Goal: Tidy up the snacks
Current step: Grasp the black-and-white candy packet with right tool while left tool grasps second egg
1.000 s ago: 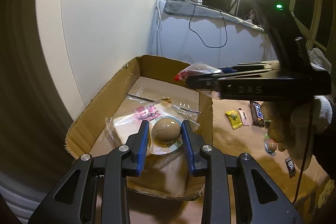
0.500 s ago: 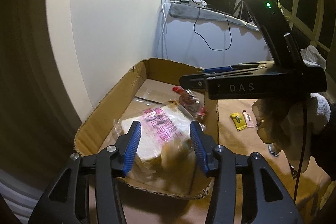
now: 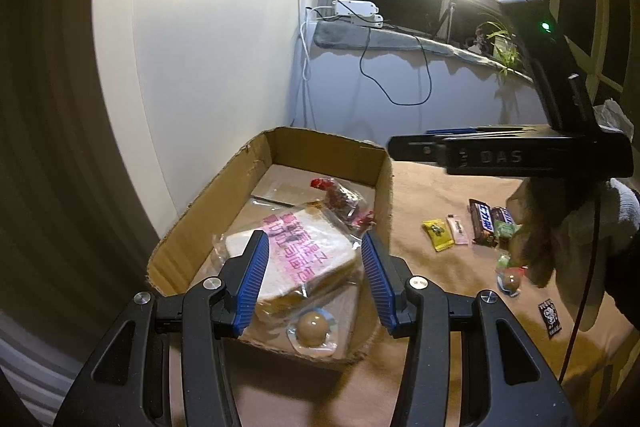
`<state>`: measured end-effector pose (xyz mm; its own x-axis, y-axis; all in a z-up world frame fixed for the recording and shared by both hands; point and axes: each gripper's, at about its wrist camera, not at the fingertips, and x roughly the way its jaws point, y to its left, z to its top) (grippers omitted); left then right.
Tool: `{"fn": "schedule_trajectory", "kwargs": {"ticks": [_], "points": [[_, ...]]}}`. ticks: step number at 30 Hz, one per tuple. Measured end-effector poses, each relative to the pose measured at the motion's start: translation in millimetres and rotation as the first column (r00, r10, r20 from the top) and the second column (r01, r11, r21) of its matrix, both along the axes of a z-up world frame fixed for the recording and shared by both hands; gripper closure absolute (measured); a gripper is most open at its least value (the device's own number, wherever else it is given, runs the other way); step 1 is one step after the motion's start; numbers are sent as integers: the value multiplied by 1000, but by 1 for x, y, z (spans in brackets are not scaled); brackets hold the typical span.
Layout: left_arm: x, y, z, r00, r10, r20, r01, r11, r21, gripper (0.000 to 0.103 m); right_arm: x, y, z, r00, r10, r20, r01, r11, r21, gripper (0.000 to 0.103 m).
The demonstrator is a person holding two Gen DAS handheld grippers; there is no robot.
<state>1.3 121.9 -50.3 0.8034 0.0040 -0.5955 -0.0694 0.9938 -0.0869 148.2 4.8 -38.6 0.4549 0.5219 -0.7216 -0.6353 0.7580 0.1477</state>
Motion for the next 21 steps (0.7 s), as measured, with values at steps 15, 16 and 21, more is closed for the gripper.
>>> {"fn": "schedule_trajectory", "kwargs": {"ticks": [15, 16, 21], "points": [[0, -67, 0, 990, -142, -18, 142, 990, -5, 56, -38, -137, 15, 982, -190, -7, 190, 981, -30, 27], [1, -73, -2, 987, -157, -25, 157, 988, -10, 56, -40, -146, 15, 979, -204, -1, 204, 978, -39, 27], [5, -97, -10, 974, -221, -50, 220, 975, -30, 56, -64, -194, 9, 964, -265, 9, 265, 962, -63, 27]]}}
